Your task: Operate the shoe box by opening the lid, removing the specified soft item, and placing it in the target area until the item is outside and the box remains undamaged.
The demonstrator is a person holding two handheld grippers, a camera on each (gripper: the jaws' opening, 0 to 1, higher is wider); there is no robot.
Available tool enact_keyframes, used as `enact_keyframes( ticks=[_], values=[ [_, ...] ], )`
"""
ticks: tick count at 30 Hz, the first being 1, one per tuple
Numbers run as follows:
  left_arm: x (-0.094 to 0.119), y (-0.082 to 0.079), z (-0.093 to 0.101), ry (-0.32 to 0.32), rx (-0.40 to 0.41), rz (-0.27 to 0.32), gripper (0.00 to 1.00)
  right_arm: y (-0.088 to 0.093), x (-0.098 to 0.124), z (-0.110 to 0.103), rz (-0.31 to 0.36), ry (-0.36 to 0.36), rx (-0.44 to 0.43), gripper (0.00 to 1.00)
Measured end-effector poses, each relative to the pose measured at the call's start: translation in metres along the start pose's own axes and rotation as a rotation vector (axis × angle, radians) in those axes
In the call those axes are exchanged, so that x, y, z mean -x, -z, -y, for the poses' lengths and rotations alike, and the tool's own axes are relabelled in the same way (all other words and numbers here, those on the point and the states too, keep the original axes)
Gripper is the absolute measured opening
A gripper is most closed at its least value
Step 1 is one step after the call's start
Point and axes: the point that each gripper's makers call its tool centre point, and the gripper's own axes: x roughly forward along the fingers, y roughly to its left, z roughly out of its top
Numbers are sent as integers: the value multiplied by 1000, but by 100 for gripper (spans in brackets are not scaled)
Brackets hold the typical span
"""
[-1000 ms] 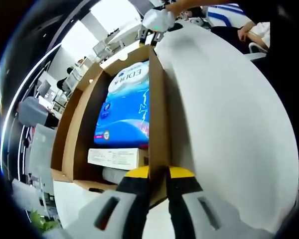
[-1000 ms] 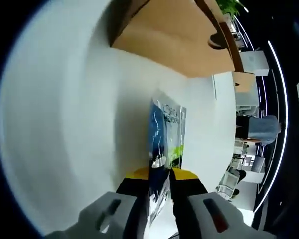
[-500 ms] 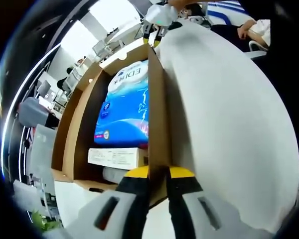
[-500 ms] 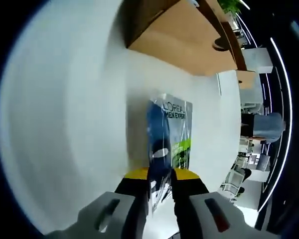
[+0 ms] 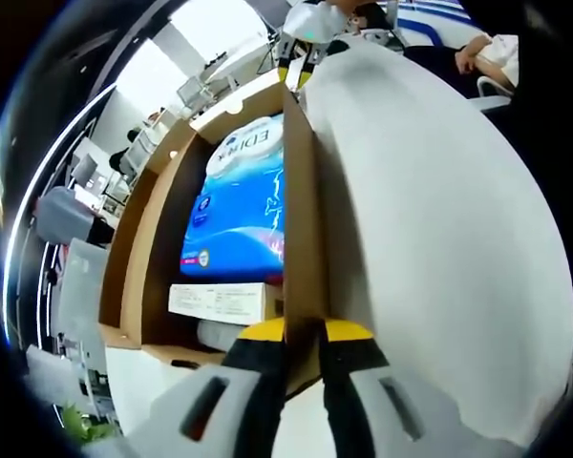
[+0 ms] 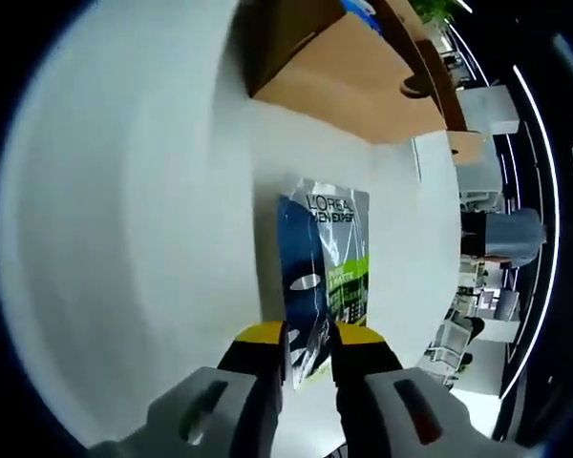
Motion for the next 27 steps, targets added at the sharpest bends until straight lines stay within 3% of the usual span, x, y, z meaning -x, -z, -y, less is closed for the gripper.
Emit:
enact_keyframes(
  ticks=[16,17,18,20,23,27],
  values=[
    [0,0,0,-3,-5,-5,12,4,4,-9,12,-18,-65,18],
    [0,0,0,-3,-5,-5,12,1,4,-12,35,-39,-114,18],
    [0,0,0,-3,-5,-5,12,-7,5,-9,100,-65,-272,18],
    [0,0,0,-4,-7,-7,12,-10,5,2,157,-82,-474,18],
    [0,0,0,-5,-7,-8,12,-7,3,13,180,-105,-648,18],
    [0,1,0,-4,-8,-6,12,-15,2,26,252,-125,-760,18]
  ],
)
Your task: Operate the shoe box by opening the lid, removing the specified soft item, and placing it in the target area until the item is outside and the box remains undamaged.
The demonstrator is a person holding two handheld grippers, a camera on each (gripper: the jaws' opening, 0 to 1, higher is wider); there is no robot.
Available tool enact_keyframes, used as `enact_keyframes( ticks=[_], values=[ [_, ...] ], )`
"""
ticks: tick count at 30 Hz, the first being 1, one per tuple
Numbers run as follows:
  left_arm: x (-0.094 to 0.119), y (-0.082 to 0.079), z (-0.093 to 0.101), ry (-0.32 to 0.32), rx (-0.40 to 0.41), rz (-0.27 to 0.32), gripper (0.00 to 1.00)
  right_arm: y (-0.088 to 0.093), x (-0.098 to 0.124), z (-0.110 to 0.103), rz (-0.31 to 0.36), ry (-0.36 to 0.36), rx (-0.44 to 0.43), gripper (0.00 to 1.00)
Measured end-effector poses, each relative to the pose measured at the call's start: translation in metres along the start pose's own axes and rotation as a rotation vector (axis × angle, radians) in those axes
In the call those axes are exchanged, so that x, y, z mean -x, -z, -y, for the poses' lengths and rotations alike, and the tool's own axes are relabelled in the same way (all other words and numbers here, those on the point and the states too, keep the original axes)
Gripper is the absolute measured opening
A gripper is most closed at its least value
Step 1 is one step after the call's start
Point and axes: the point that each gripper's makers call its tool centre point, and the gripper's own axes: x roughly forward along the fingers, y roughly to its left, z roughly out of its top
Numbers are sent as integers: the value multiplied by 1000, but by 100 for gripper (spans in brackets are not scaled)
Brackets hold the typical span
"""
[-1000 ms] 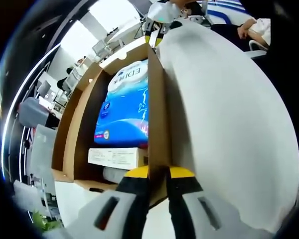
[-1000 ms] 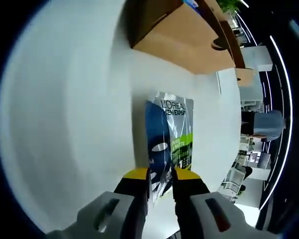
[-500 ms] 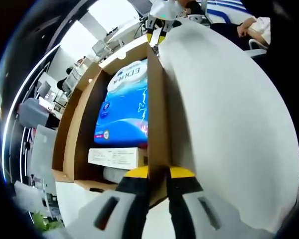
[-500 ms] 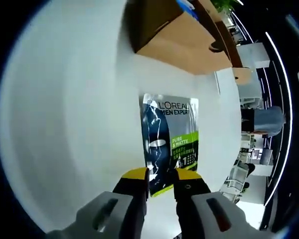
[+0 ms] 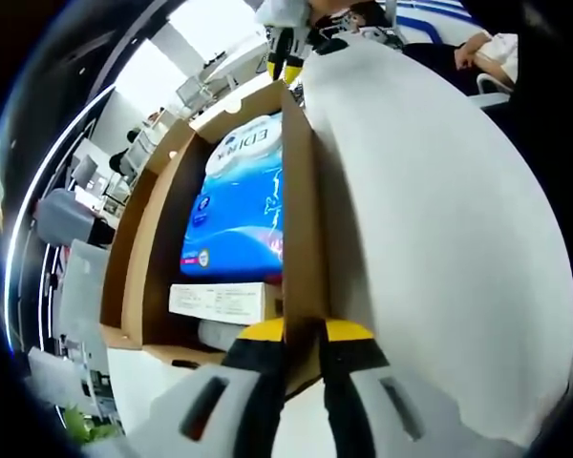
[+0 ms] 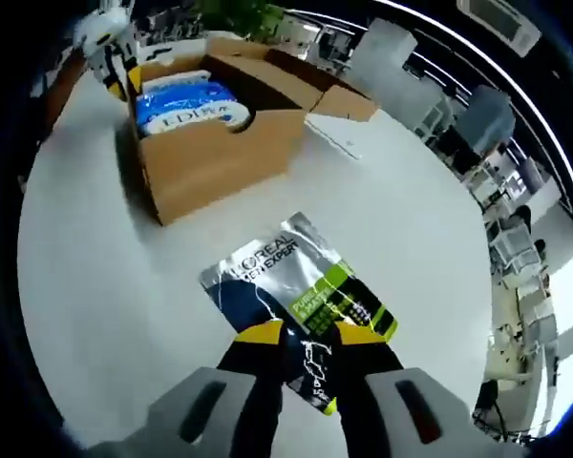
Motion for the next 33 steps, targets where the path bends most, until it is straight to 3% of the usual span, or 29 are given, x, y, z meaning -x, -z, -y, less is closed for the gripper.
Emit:
enact_keyframes(
  ticks=[4,7,10,14,24,27,30,33],
  values=[
    [0,0,0,-1,-1,-2,12,2,-9,-3,-11,-40,-132,18],
    [0,0,0,-2,-3,-3,12,9,-23,-6,-18,-75,-328,18],
    [0,0,0,-3,-1,-4,12,13,-30,-9,-14,-104,-427,18],
    [0,0,0,-3,1,-4,12,16,-32,-6,-8,-101,-380,17],
    [0,0,0,-5,1,-9,12,10,-34,-3,12,-95,-368,17],
    [0,0,0,-3,1,-6,12,-10,-25,-5,44,-91,-368,19],
    [0,-1,0,-1,4,1,12,-54,-5,-8,133,-103,-336,20],
    [0,-1,0,-1,5,1,12,-98,18,-20,162,-121,-315,23]
  ],
)
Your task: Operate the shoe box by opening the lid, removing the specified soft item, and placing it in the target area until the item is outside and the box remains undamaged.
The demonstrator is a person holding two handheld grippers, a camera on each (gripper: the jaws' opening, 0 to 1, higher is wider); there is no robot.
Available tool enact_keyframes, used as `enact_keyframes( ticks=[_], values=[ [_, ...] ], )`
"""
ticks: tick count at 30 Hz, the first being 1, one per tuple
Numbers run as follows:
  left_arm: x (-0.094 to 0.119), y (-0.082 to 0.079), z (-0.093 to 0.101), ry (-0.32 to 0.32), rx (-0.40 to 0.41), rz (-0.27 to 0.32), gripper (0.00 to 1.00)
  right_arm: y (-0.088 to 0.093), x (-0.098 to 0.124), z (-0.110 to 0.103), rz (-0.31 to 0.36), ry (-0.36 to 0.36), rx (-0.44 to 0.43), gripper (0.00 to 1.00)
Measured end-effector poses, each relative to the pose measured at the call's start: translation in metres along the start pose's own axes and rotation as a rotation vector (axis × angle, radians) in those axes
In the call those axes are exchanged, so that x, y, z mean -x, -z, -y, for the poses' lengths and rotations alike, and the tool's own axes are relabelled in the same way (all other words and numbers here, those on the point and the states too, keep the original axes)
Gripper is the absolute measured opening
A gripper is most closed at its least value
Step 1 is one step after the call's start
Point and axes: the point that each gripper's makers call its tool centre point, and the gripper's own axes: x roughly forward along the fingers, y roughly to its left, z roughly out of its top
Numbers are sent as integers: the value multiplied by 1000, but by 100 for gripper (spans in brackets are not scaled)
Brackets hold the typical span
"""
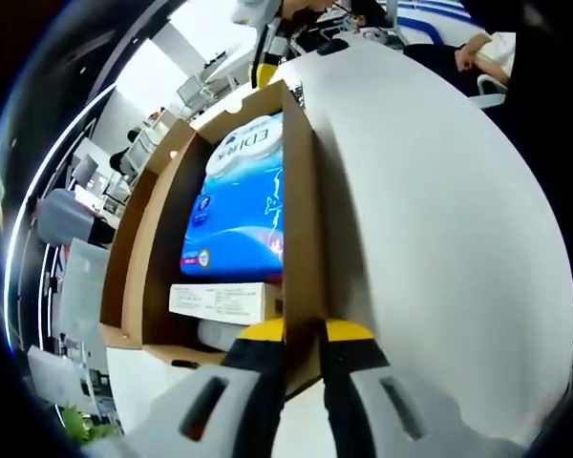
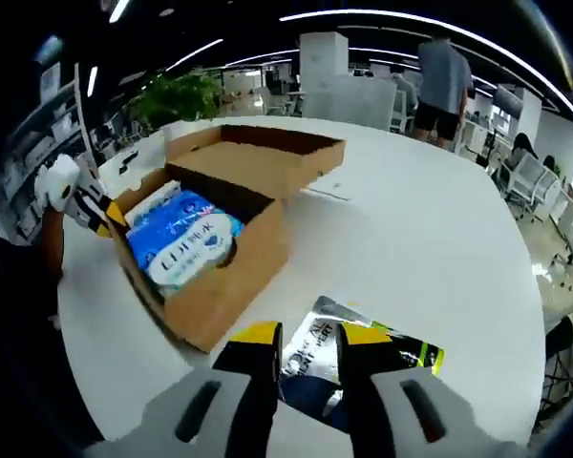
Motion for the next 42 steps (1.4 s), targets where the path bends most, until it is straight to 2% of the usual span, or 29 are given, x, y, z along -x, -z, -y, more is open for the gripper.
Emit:
enact_keyframes(
  ticks=[3,4,7,10,14,19,23,27,33,38,42],
  values=[
    [0,0,0,-2,4,-4,12,-34,5,-24,22,-33,16,30],
    [0,0,0,-1,3,-4,12,-44,4,-34,19,-52,4,35],
    [0,0,0,-1,1,-2,12,-66,-3,-62,-19,-98,-6,36],
    [0,0,0,-2,-5,-3,12,-74,-11,-77,-58,-105,-1,36],
    [0,0,0,-1,-7,-1,12,-79,-19,-88,-118,-66,39,42],
    [0,0,1,-3,-17,-1,12,-77,-26,-97,-193,-33,-9,51],
    [1,0,3,-2,-26,2,12,-71,-40,-99,-245,5,-61,52],
    [2,0,5,-5,-30,0,12,-48,-50,-111,-346,22,-105,58],
    [3,0,7,-5,-40,1,13,-45,-58,-113,-371,59,-110,64],
    [3,1,6,-8,-50,-1,13,-40,-66,-115,-398,71,-149,66],
    [3,1,6,-9,-56,-1,13,-36,-72,-107,-420,114,-207,67]
  ],
)
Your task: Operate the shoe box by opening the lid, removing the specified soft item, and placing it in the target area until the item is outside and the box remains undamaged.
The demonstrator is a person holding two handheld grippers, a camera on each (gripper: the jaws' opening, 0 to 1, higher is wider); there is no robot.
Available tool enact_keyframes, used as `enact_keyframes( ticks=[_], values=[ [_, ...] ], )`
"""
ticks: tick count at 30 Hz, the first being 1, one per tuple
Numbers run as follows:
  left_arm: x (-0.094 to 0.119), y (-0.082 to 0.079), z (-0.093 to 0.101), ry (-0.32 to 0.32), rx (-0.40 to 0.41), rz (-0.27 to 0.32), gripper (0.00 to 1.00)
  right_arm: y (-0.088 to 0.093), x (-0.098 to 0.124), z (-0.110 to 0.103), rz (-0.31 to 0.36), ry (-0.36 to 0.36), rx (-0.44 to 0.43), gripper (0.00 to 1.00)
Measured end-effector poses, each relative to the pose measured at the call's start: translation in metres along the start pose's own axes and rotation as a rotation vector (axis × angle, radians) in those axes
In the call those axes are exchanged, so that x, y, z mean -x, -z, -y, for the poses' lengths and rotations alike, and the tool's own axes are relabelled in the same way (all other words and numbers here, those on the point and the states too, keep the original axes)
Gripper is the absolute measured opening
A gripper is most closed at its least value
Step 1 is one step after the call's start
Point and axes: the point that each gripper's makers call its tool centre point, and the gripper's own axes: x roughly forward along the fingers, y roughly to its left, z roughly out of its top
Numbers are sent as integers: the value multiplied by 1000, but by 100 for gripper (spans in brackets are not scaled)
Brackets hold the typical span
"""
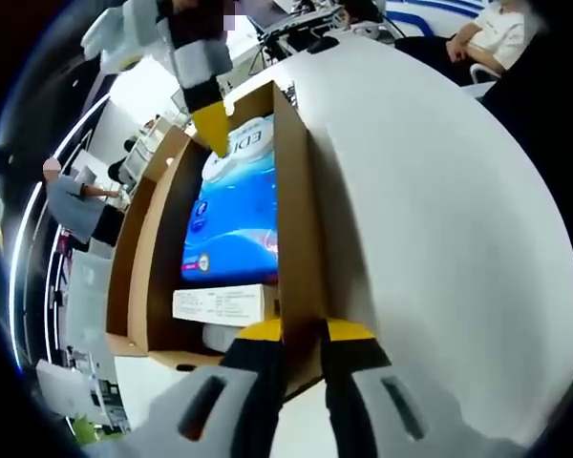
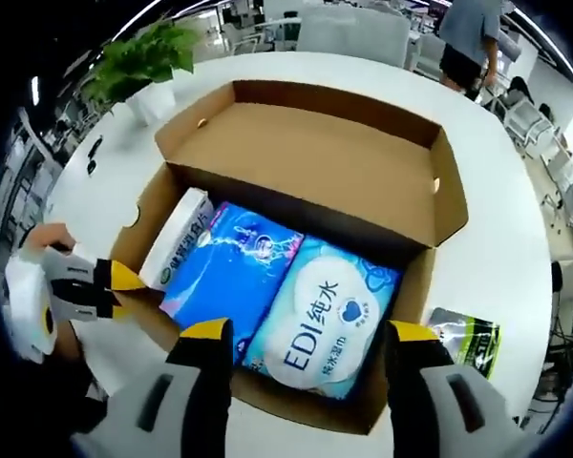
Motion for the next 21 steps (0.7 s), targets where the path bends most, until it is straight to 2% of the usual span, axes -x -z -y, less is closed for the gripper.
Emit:
enact_keyframes(
  ticks=[2,6,9,11,17,21],
  values=[
    [0,0,0,2,-1,5,13,1,-4,2,-13,6,-40,67],
    [0,0,-1,2,-1,6,13,4,-11,11,-55,35,-57,65],
    [0,0,-1,2,-1,6,13,3,-12,11,-58,29,-55,64],
    [0,0,-1,3,0,9,13,2,-14,10,-79,26,-109,66],
    [-1,0,-1,2,1,6,13,9,-19,6,-134,47,-85,67],
    [-1,-1,-2,2,0,8,13,11,-22,8,-144,63,-98,66]
  ],
)
